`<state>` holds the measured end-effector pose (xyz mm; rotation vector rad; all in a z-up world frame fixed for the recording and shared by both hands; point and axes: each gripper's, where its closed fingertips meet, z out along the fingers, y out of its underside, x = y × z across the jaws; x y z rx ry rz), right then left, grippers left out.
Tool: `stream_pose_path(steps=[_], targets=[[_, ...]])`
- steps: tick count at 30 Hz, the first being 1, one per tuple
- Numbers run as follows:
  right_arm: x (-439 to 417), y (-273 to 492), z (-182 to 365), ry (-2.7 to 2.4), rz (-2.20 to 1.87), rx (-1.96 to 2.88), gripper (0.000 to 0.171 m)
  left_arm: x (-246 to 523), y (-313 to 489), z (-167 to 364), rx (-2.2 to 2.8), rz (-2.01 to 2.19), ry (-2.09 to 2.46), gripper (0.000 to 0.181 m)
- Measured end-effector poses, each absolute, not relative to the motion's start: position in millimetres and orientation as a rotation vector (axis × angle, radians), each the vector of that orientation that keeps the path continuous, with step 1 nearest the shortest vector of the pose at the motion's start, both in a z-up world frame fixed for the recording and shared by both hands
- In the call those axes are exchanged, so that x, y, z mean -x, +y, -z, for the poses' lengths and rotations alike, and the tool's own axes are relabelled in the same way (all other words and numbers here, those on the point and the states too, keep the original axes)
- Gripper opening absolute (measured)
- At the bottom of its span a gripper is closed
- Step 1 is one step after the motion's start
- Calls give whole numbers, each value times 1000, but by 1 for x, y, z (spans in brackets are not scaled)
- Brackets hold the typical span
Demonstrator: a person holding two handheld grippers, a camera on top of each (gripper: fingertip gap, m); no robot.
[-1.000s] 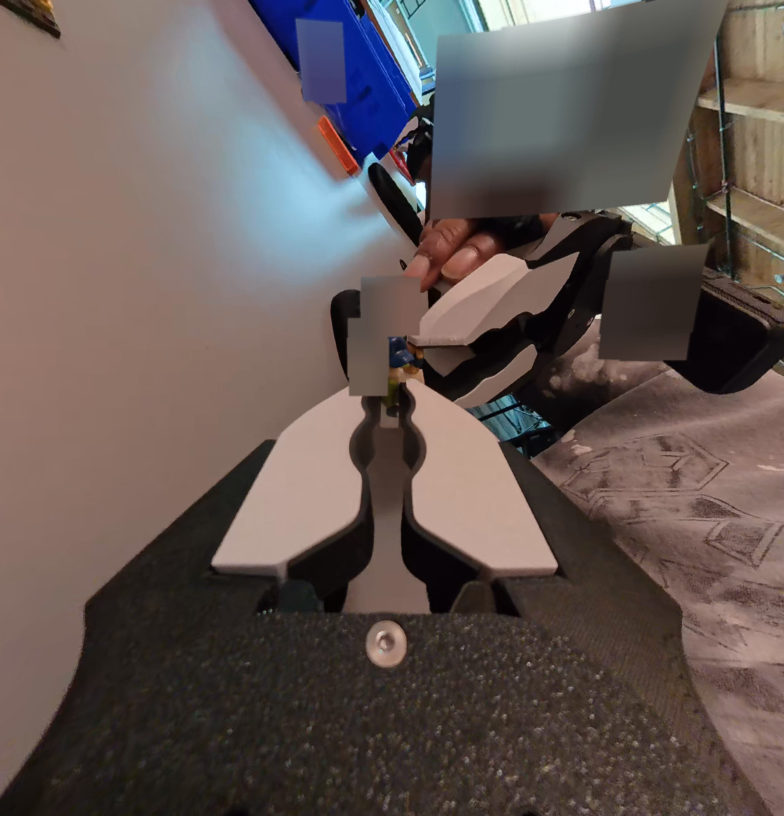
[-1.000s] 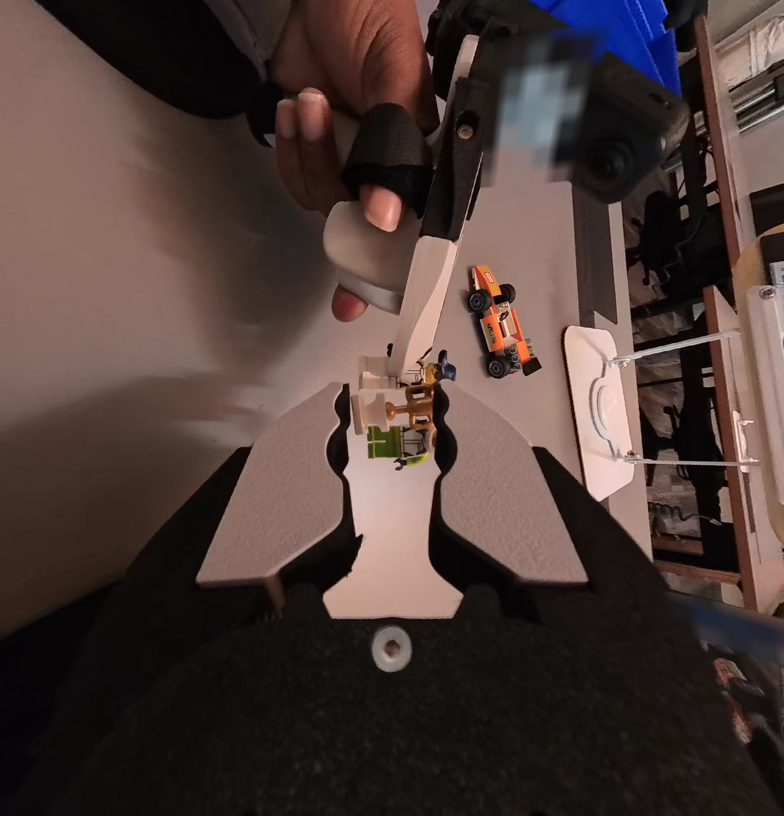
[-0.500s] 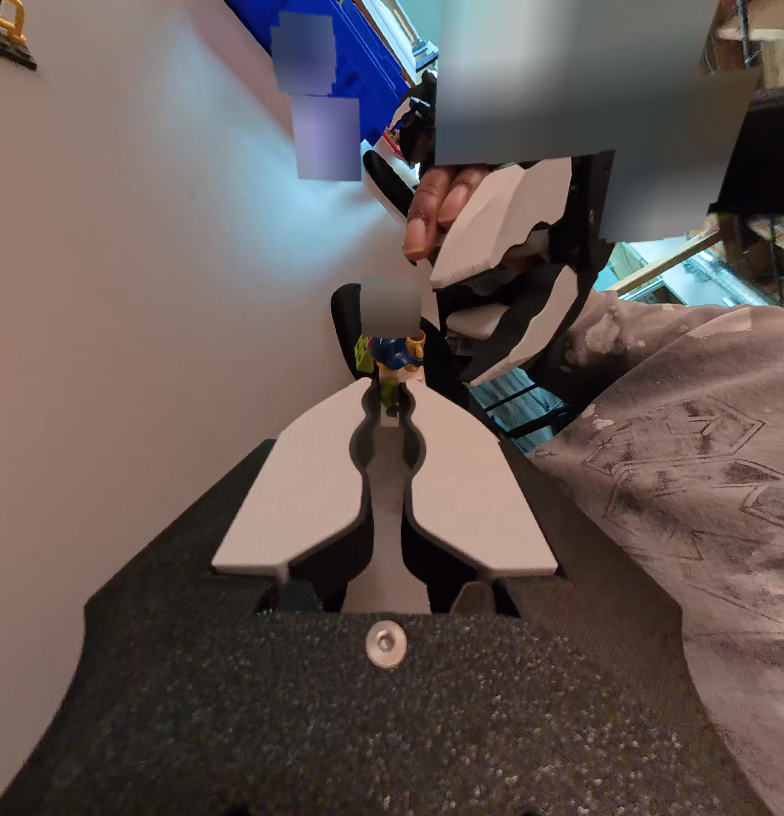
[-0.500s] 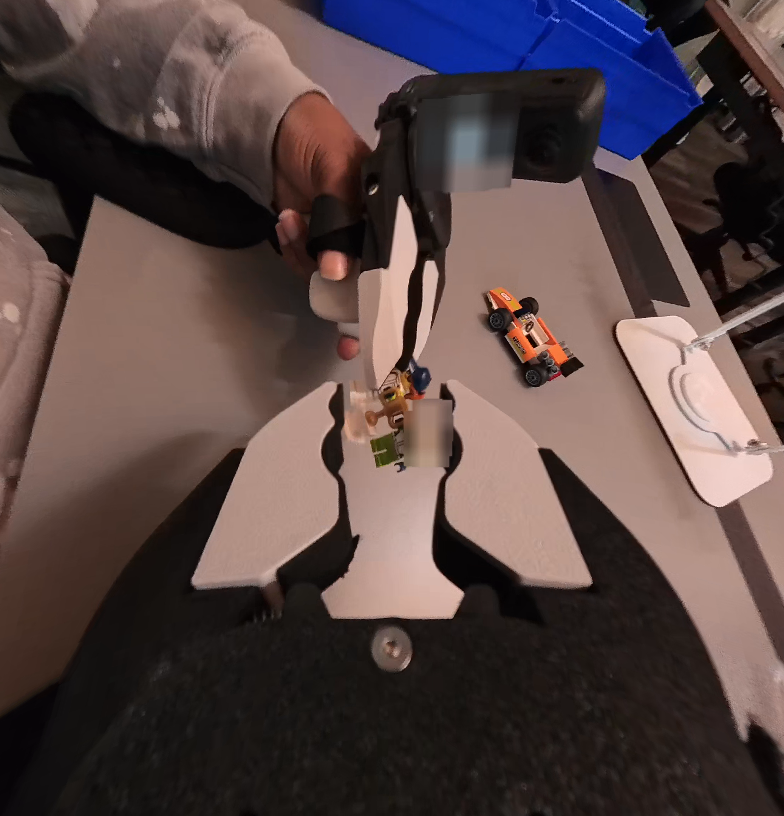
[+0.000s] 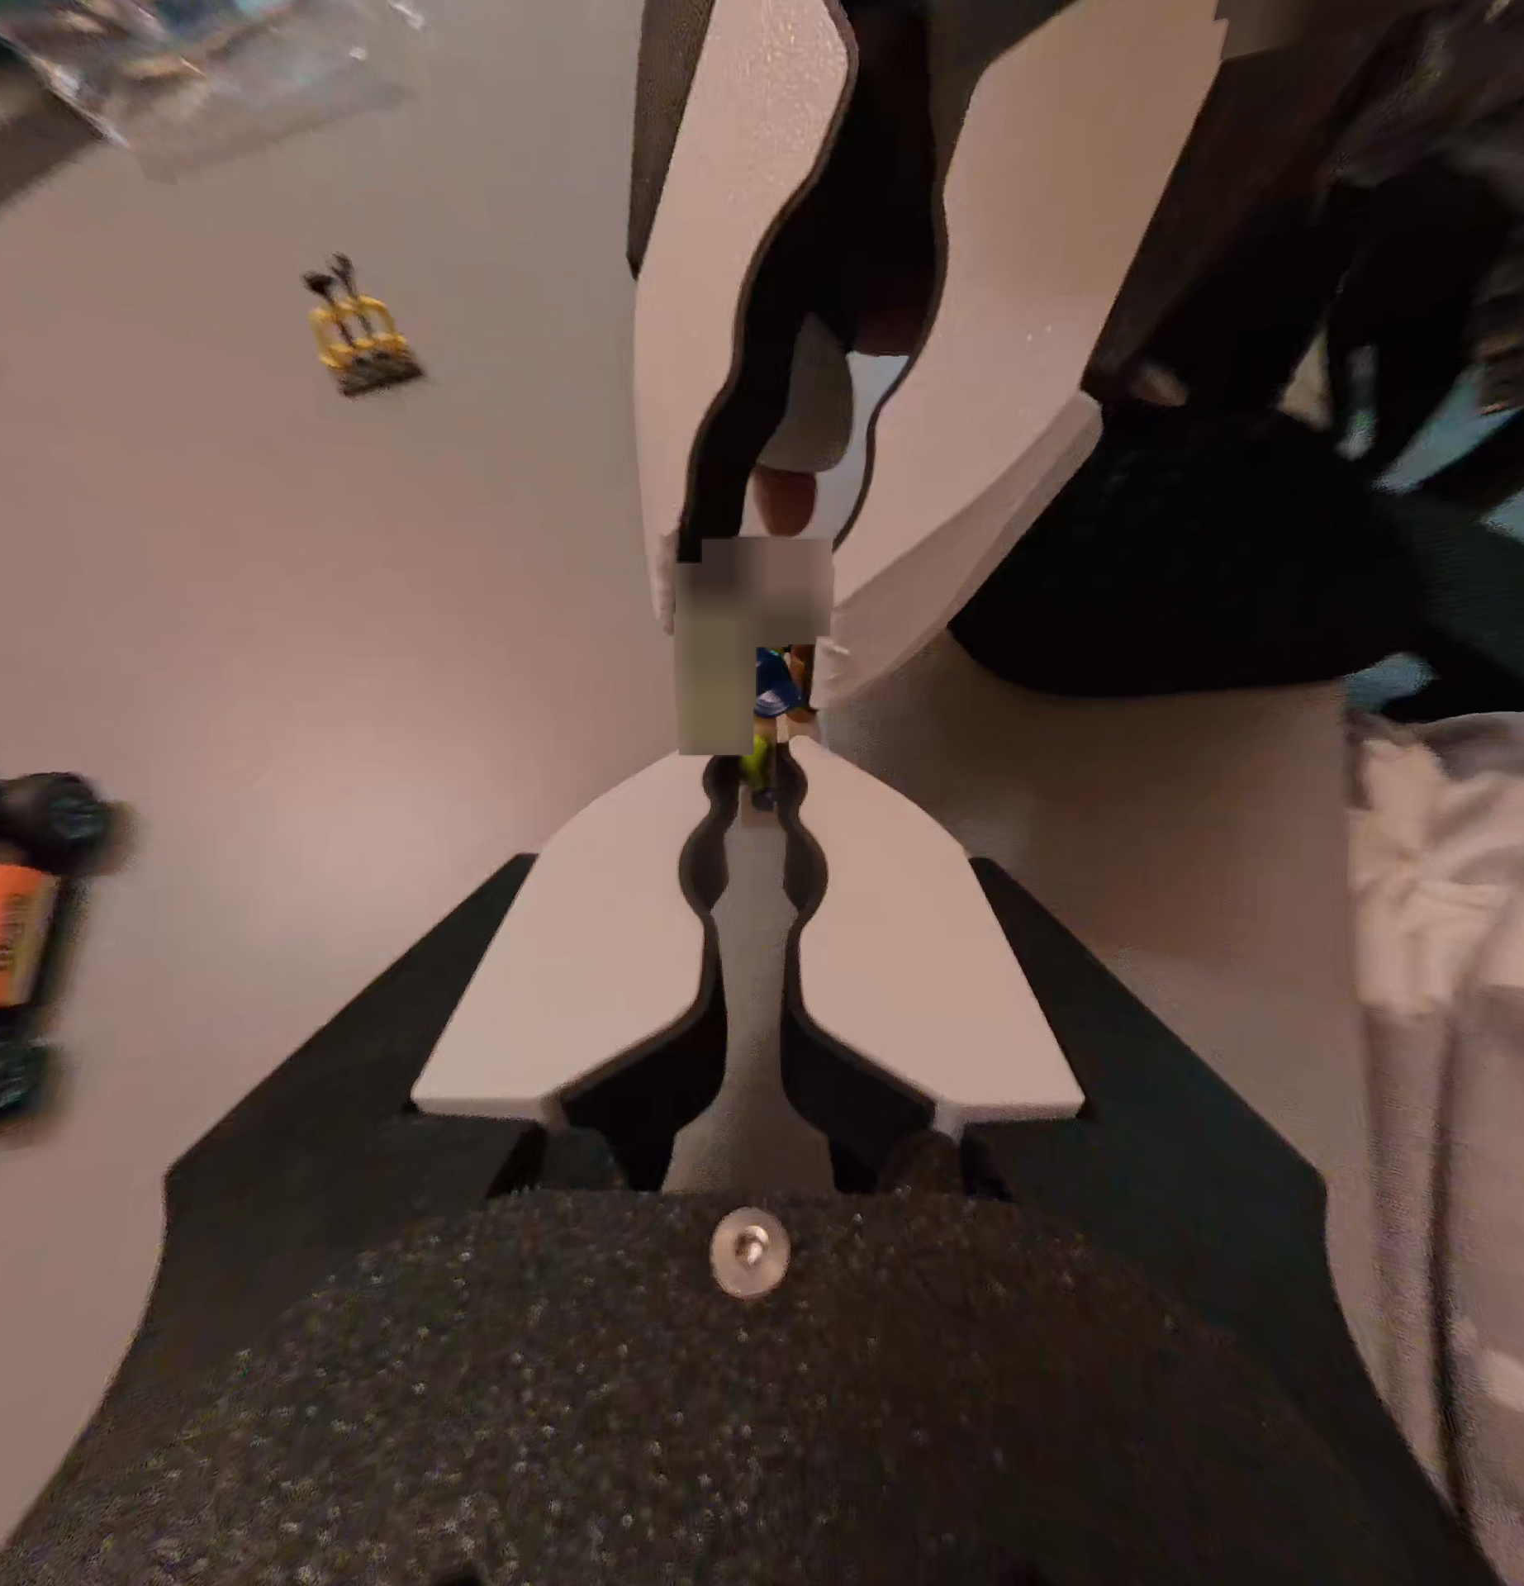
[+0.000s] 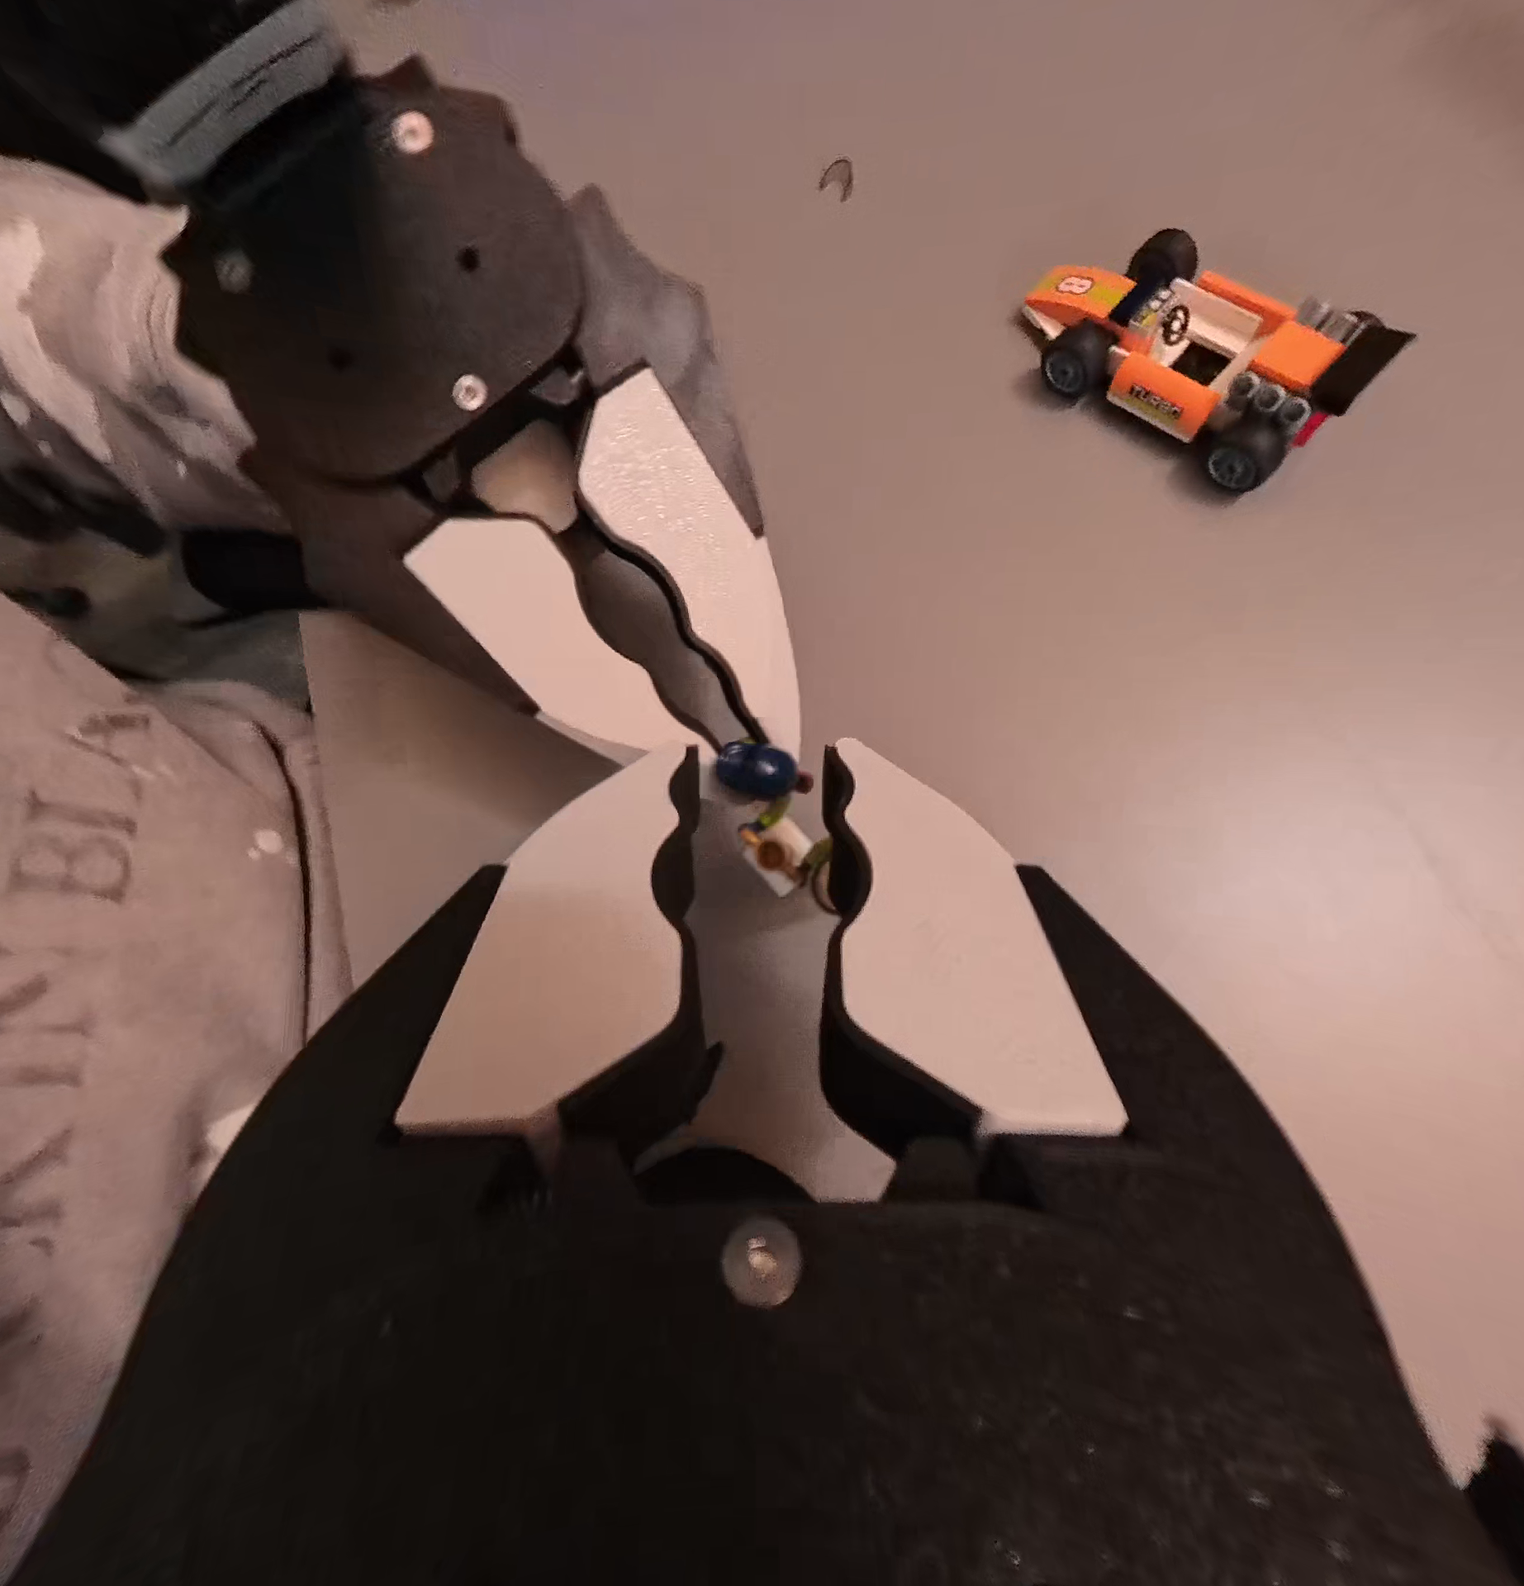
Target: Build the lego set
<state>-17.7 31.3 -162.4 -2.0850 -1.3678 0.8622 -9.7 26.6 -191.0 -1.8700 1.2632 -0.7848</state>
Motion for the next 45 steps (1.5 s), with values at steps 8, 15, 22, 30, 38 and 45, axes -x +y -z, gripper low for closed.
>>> stream_pose_path(steps=[8,15,22,30,38,45], targets=[[22,46,162,-1158,-725,2159,27,20,49,178,1748,402,1224,8],[26,48,153,-1211,-634,2087,22,24,55,169,1645,203,1225,8],[23,46,153,-1450,-478,1932,22,23,52,167,1636,227,1237,8],[24,47,148,-1441,-527,2009,31,25,55,163,1602,141,1238,8],[32,49,144,-1326,-586,2059,23,31,60,155,1522,-45,1234,8],[30,48,145,-1502,-447,1921,22,30,58,156,1511,-51,1261,8]])
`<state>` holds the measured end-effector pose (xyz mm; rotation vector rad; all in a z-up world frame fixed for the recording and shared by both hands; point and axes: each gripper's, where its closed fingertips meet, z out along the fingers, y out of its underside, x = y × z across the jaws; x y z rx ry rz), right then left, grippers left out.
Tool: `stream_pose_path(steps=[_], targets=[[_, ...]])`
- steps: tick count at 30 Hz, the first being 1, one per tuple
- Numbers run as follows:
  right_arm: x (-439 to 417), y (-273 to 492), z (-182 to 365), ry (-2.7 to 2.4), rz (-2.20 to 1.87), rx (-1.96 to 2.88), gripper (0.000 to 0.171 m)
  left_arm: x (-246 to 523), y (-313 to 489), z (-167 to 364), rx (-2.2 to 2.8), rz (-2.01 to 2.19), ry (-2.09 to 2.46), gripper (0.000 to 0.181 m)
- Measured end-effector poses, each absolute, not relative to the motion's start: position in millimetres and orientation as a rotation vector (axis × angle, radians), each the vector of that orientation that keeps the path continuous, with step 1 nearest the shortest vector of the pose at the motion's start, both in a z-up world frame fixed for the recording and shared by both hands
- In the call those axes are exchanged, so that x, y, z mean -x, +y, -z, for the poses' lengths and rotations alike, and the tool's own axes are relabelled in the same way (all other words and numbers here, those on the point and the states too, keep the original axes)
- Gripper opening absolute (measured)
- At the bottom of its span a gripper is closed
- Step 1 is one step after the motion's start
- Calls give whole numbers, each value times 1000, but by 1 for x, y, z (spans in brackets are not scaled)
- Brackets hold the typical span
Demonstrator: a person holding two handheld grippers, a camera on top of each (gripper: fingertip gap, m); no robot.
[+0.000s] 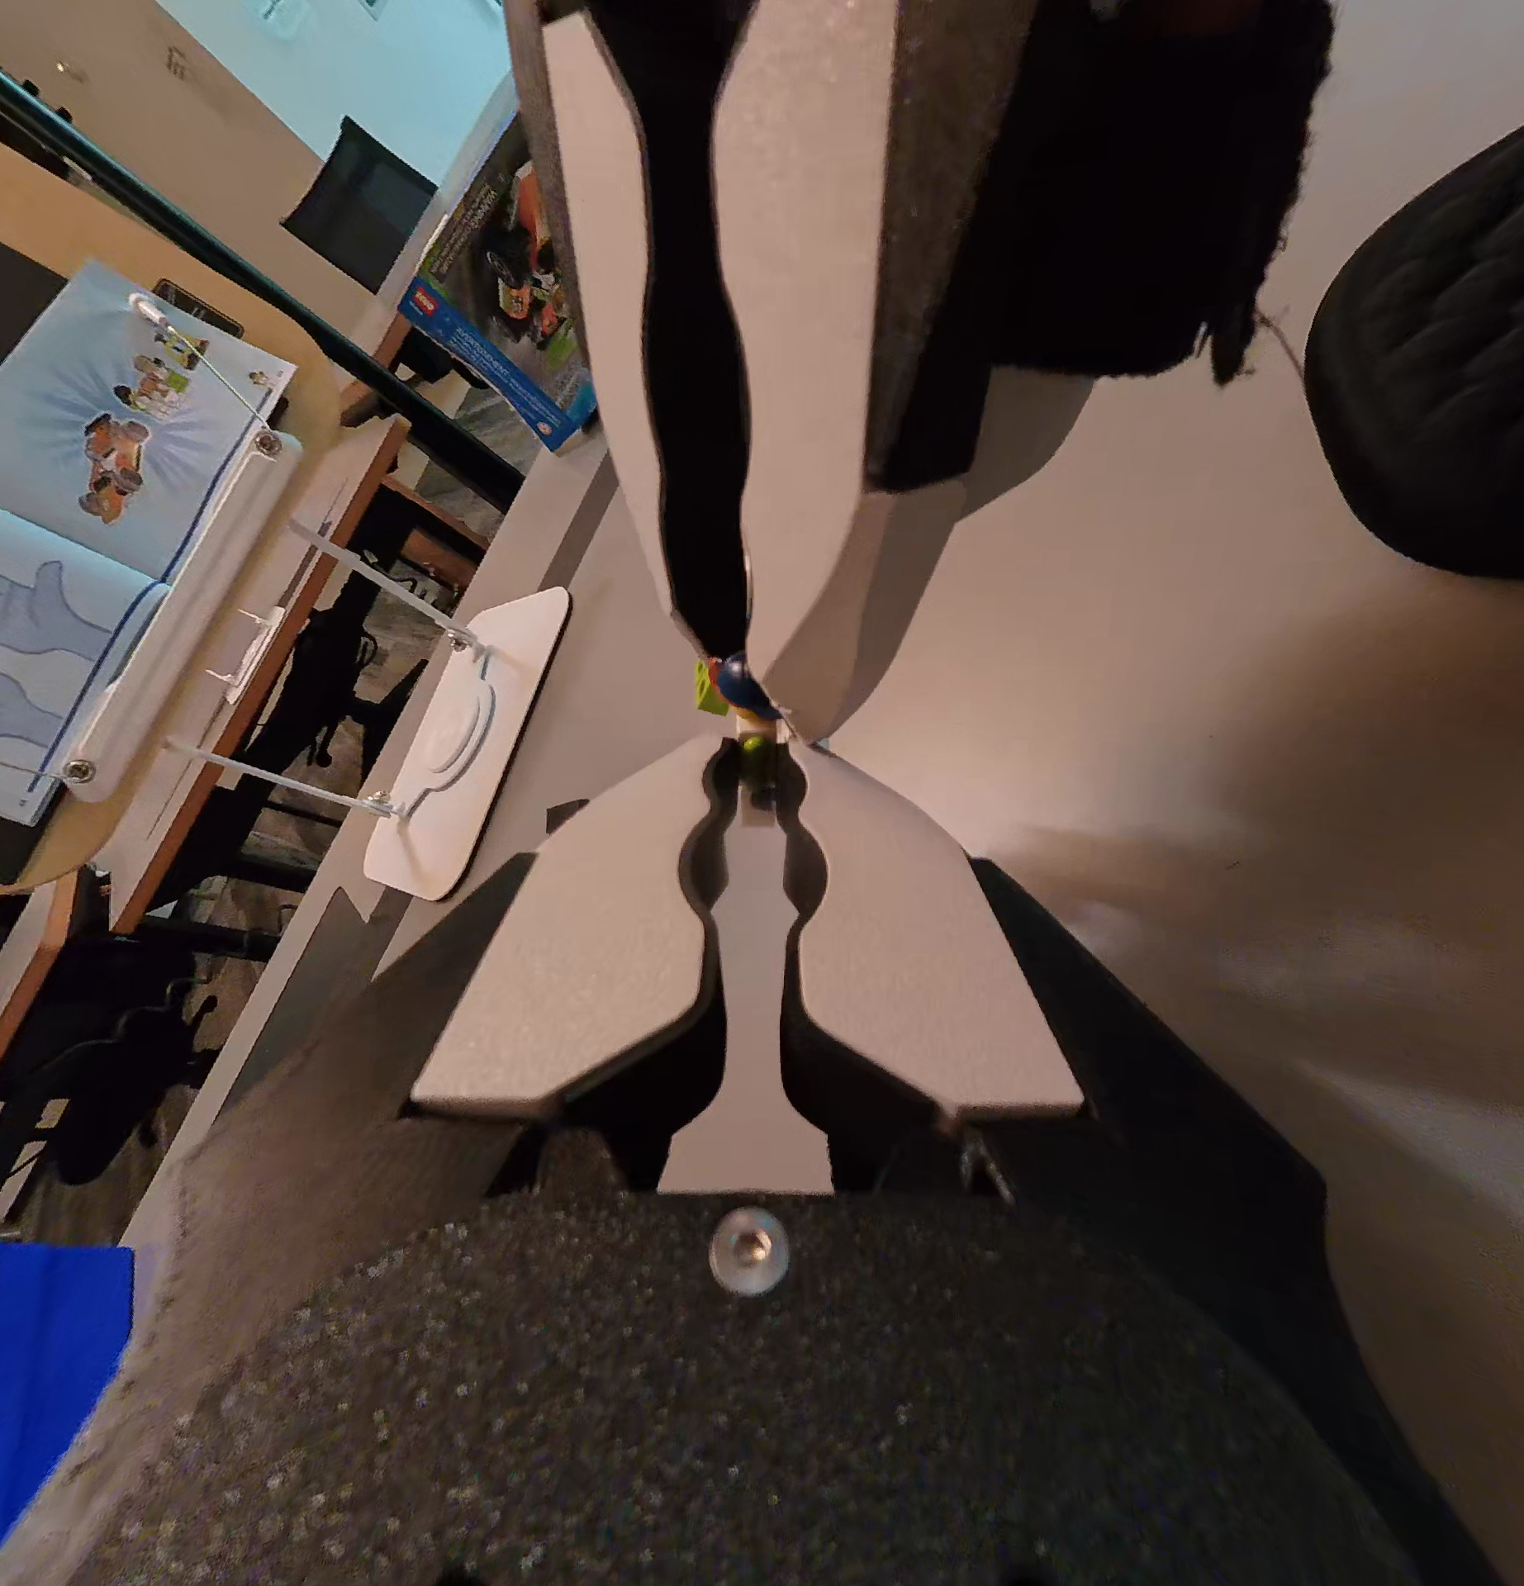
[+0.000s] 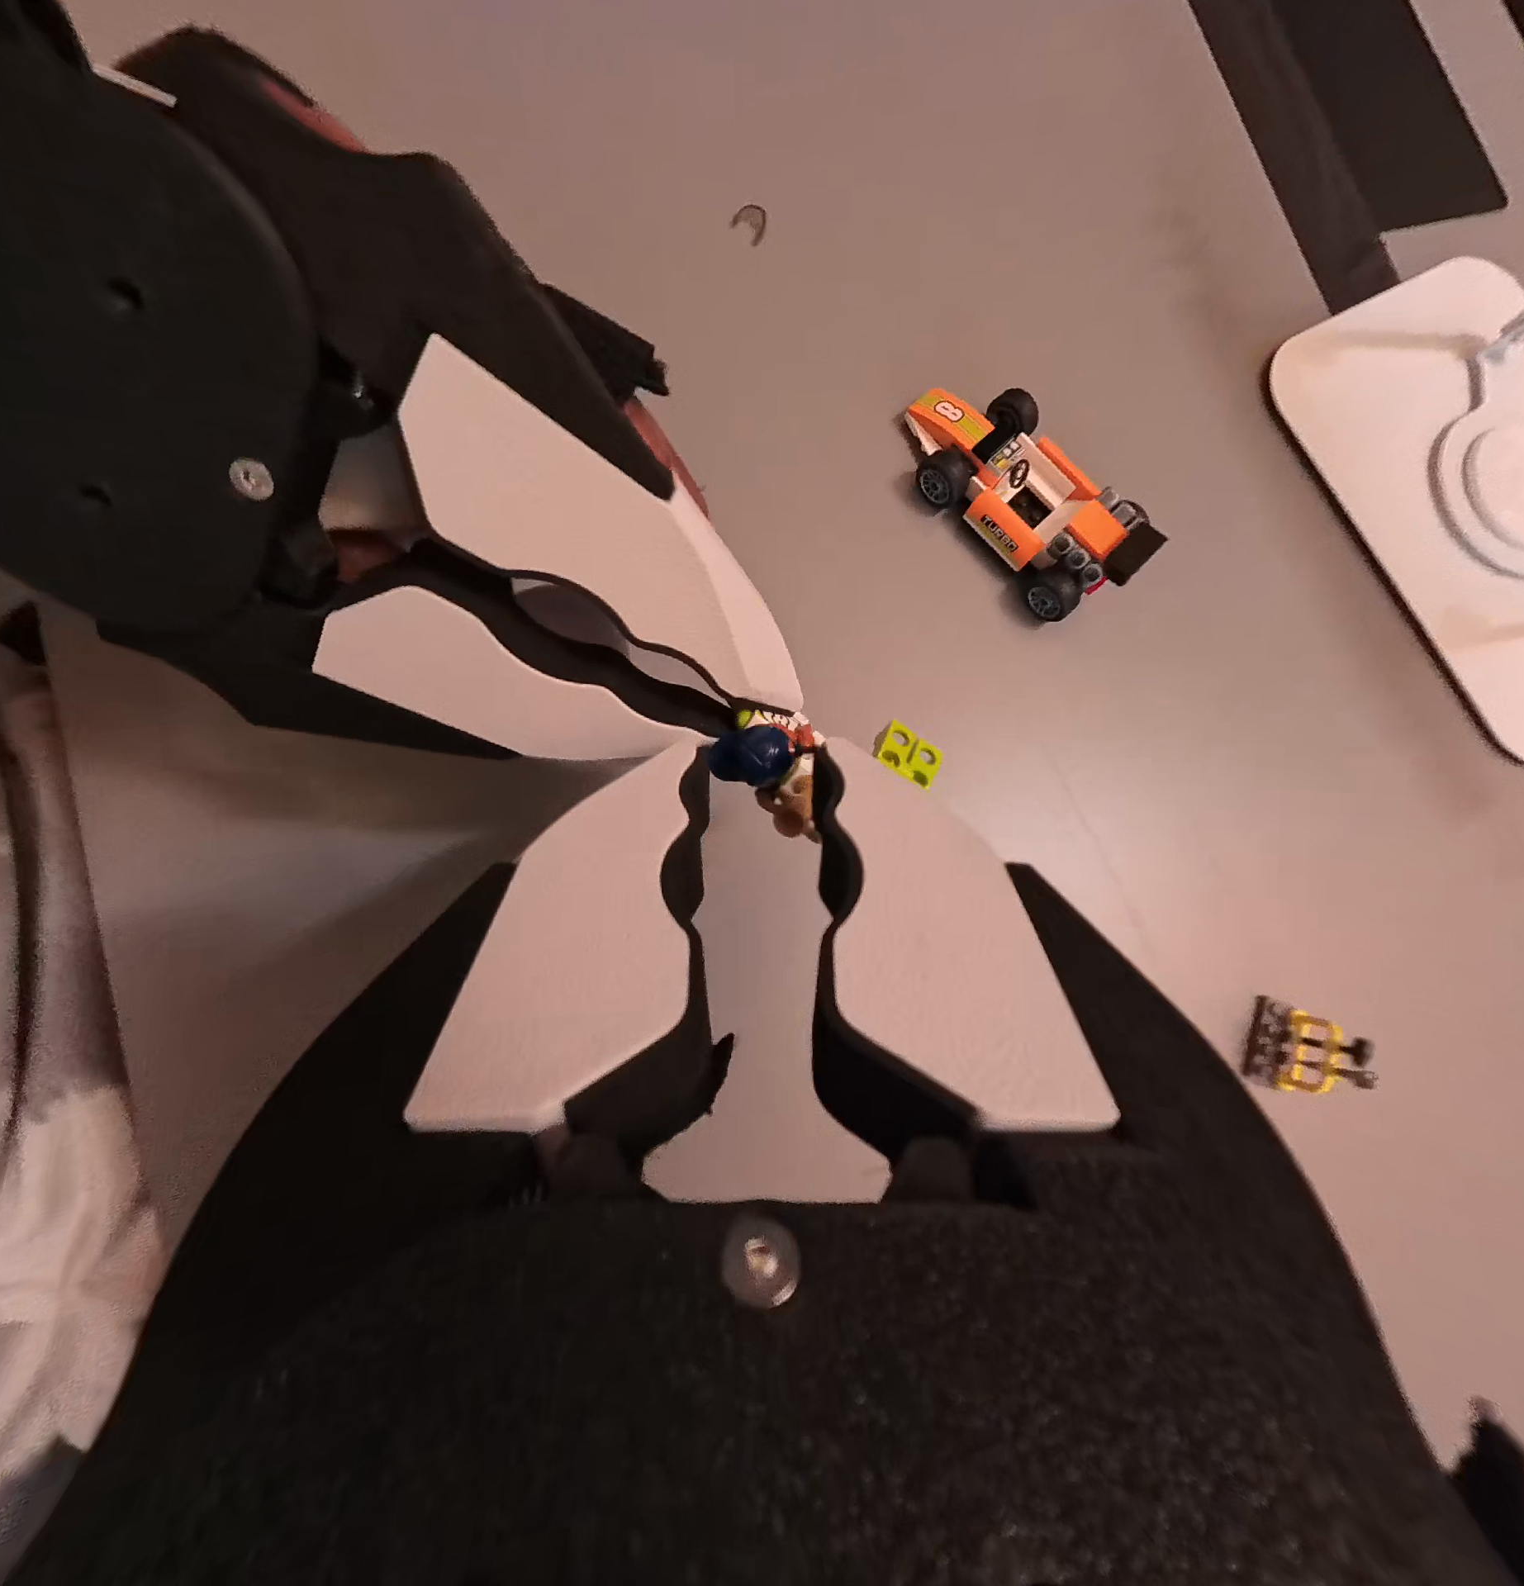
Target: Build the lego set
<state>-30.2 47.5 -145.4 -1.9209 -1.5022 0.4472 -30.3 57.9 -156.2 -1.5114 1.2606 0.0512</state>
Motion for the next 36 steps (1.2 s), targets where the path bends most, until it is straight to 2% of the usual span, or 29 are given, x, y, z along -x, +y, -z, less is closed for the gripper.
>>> stream_pose_path(steps=[14,28,32,36], targets=[[22,38,152,-1823,-246,1740,22,22,46,164,1546,83,1320,8],[18,33,151,-1875,-244,1754,24,18,39,164,1578,224,1321,8],[14,34,126,-1741,-436,1788,35,16,34,166,1687,506,1273,8],[-2,45,103,-1516,-646,1774,36,22,36,159,1776,887,1182,8]])
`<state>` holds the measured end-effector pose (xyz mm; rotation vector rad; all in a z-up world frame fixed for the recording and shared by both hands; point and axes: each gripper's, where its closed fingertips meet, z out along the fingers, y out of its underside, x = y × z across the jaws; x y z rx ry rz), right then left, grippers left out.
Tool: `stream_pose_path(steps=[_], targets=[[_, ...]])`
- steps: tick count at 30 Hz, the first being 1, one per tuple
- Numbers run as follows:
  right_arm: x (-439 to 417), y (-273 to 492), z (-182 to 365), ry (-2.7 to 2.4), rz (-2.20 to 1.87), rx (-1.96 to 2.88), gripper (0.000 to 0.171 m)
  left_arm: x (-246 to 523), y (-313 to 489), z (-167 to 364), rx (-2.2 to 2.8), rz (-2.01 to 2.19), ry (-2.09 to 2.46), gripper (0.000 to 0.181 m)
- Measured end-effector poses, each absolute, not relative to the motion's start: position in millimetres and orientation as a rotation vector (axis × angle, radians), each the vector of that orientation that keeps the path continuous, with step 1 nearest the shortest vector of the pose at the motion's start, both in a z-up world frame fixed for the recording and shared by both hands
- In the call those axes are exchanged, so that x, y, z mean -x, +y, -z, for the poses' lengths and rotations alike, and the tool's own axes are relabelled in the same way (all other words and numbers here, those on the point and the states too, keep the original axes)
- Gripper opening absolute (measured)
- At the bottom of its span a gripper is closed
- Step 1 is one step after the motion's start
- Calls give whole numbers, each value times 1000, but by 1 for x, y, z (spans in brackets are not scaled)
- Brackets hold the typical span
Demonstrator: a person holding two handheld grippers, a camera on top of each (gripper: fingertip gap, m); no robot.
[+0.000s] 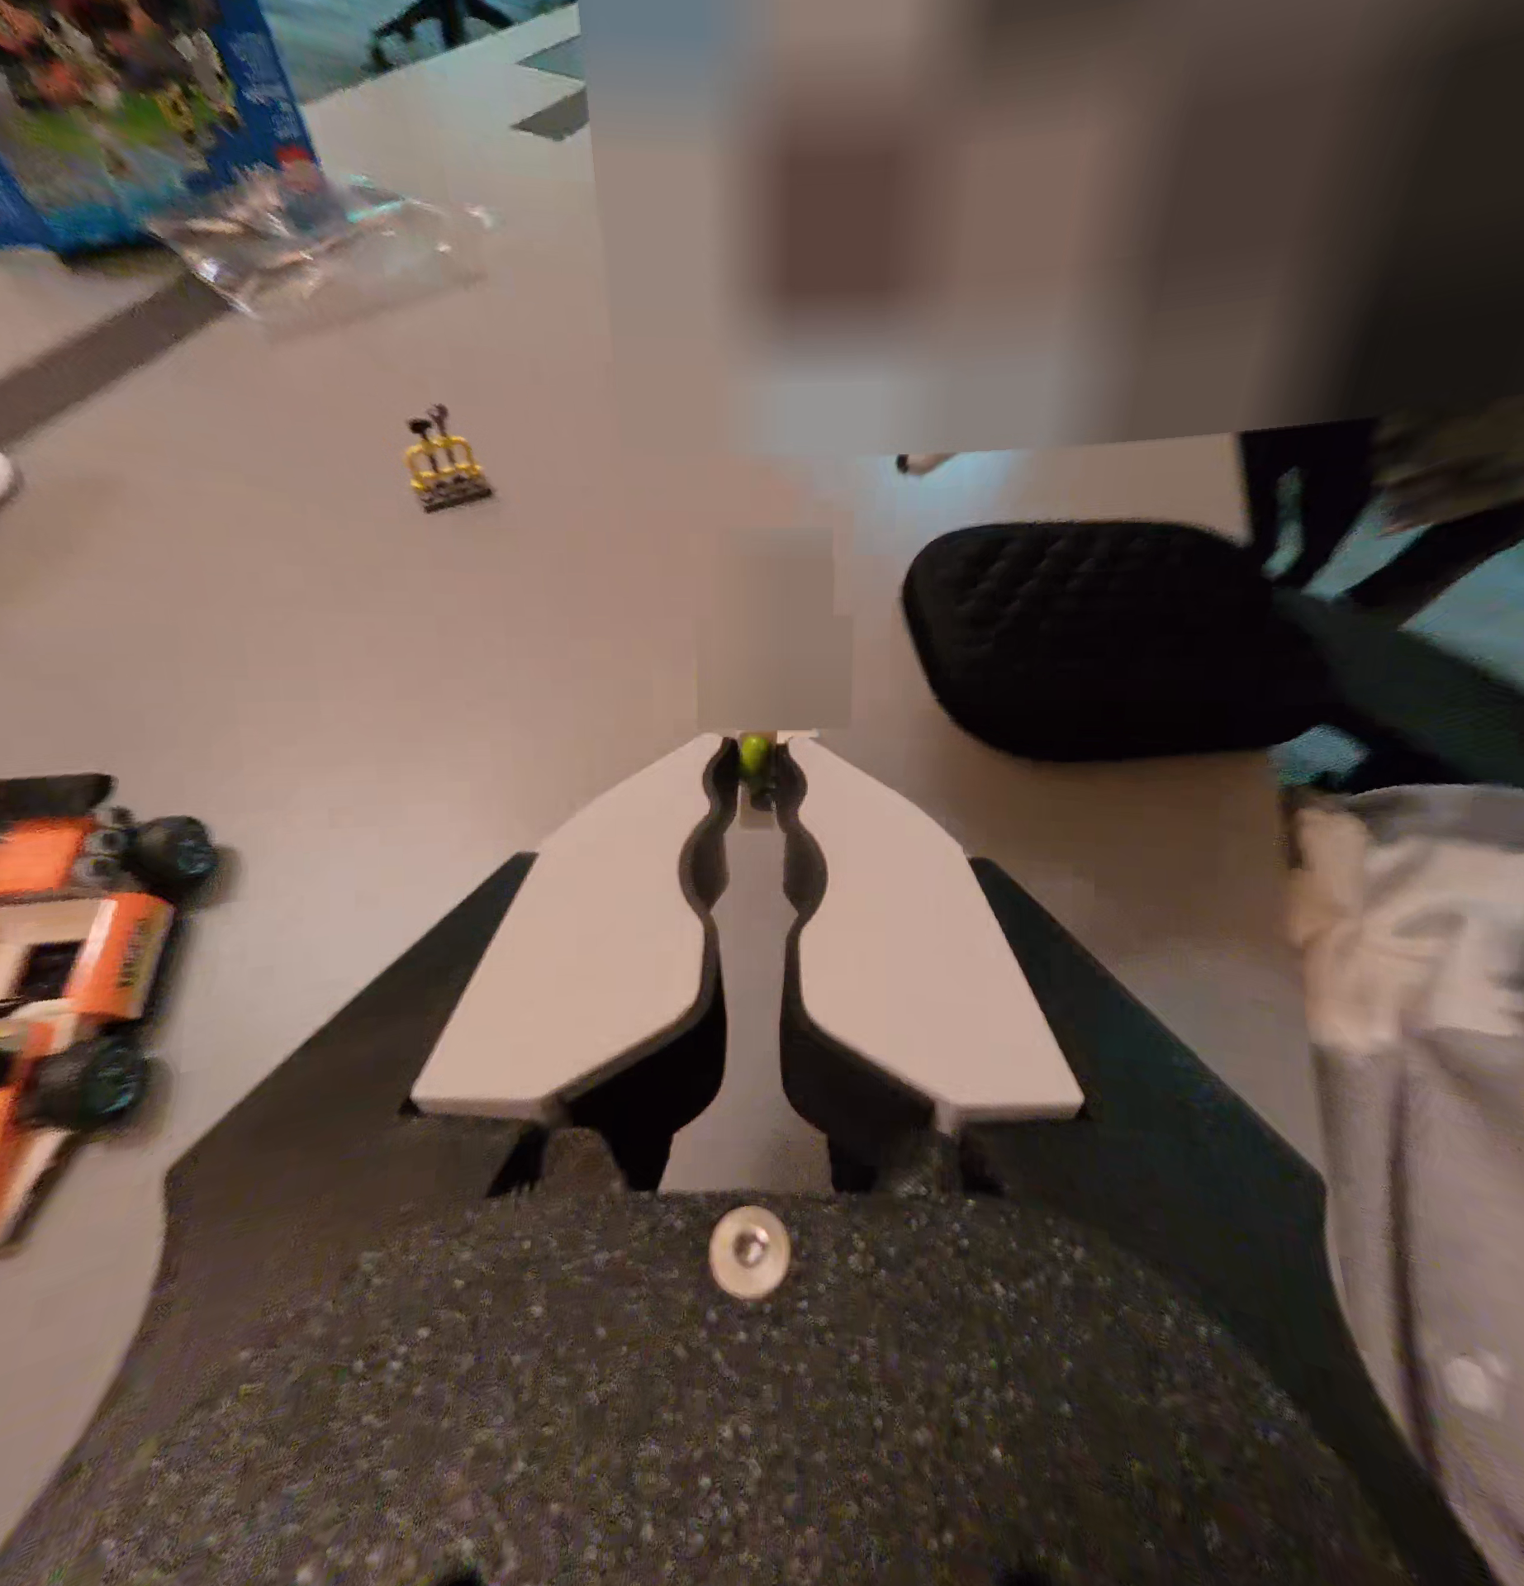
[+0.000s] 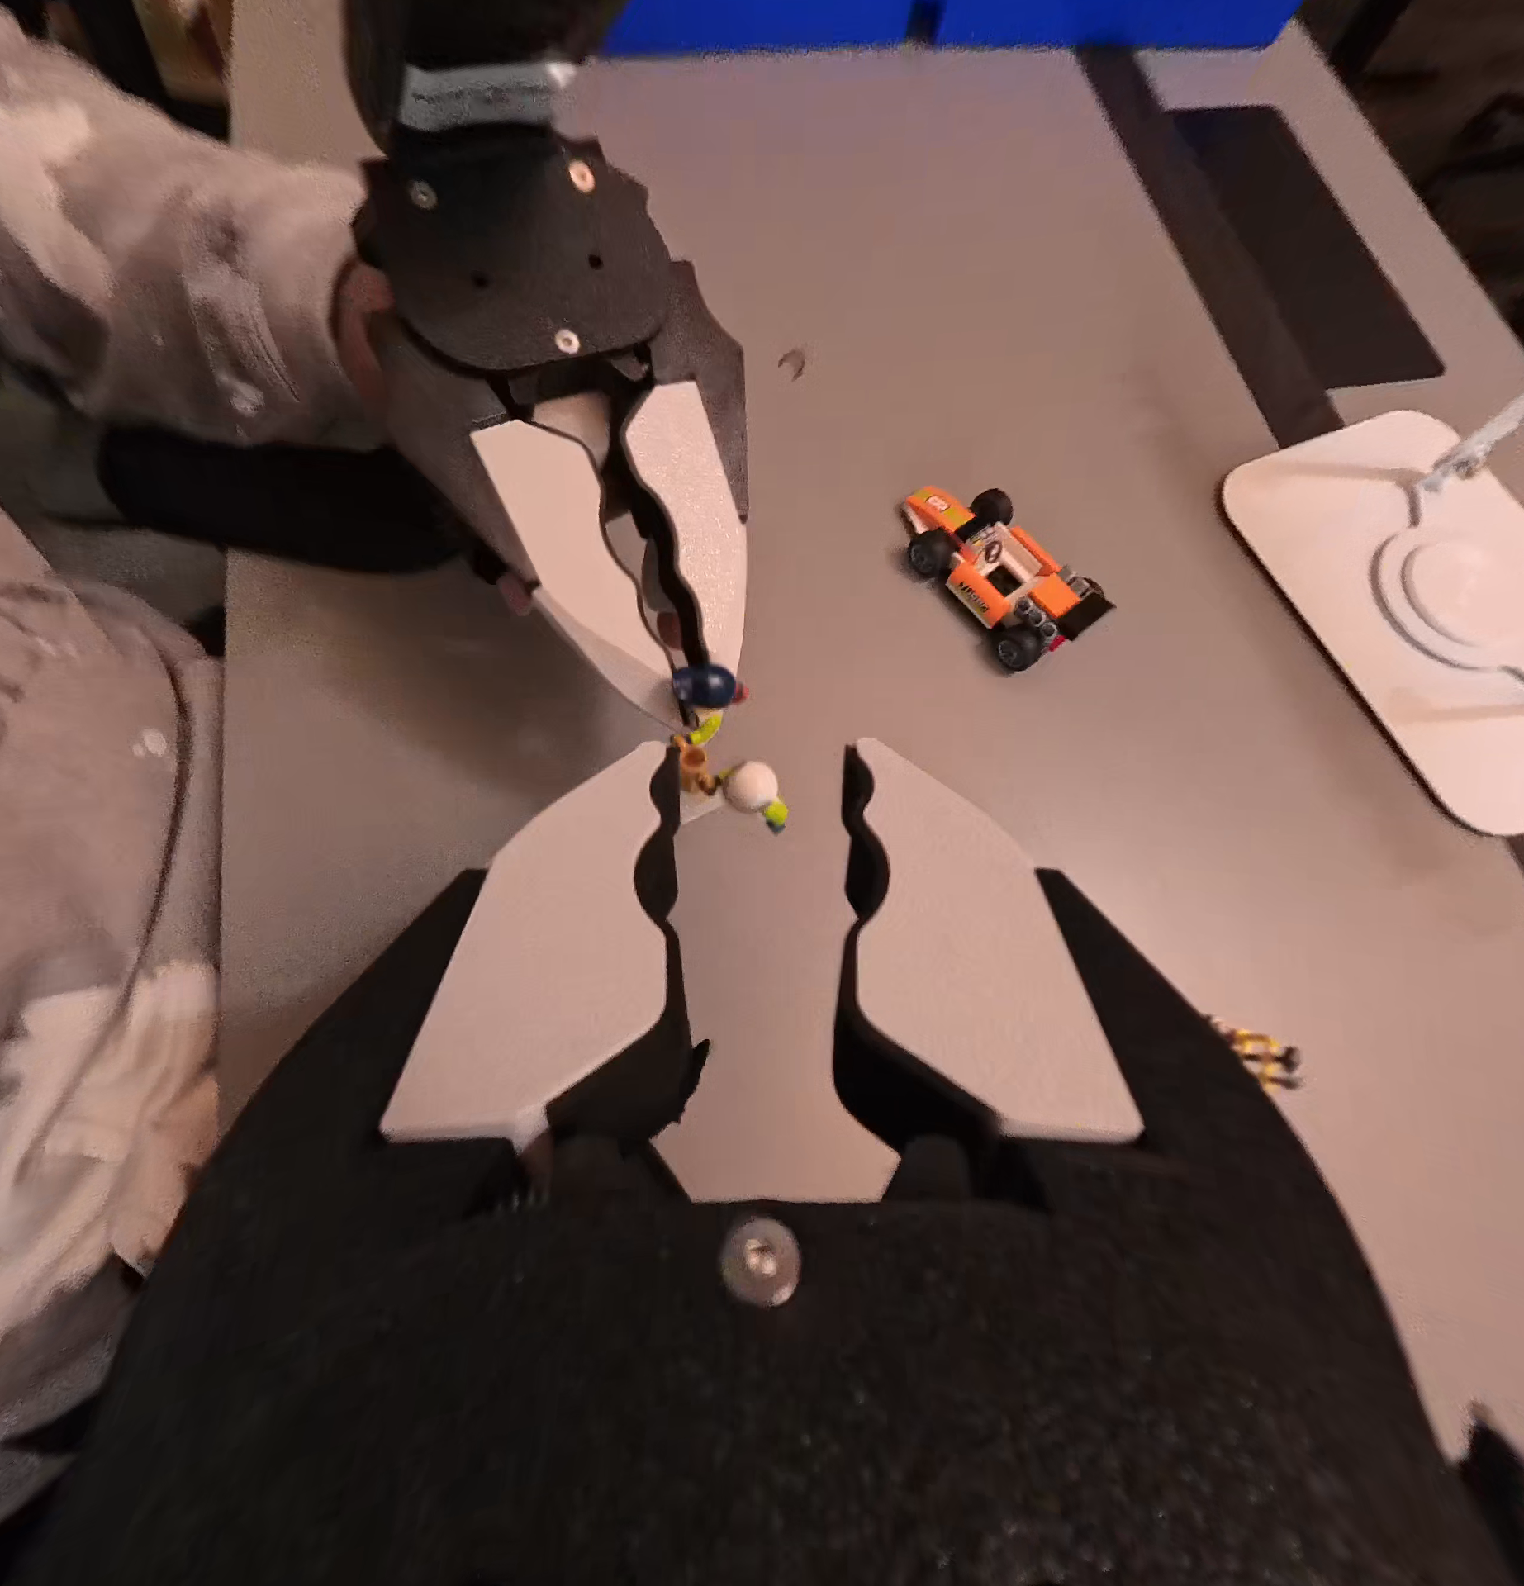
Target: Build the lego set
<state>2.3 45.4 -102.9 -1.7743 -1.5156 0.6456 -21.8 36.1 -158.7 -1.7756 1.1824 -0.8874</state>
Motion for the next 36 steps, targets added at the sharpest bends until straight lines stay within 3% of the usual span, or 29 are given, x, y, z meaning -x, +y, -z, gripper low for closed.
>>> stream_pose_path(steps=[5,15,25,36], targets=[[-17,53,109,-1352,-763,1767,34,27,46,150,1800,1168,1086,8],[0,47,101,-1493,-569,1566,28,17,44,149,1780,1164,1110,8],[28,30,134,-1796,-166,1423,55,13,39,159,1933,1182,1123,8],[42,26,142,-1841,-53,1316,53,22,34,144,1929,1318,1066,8]])
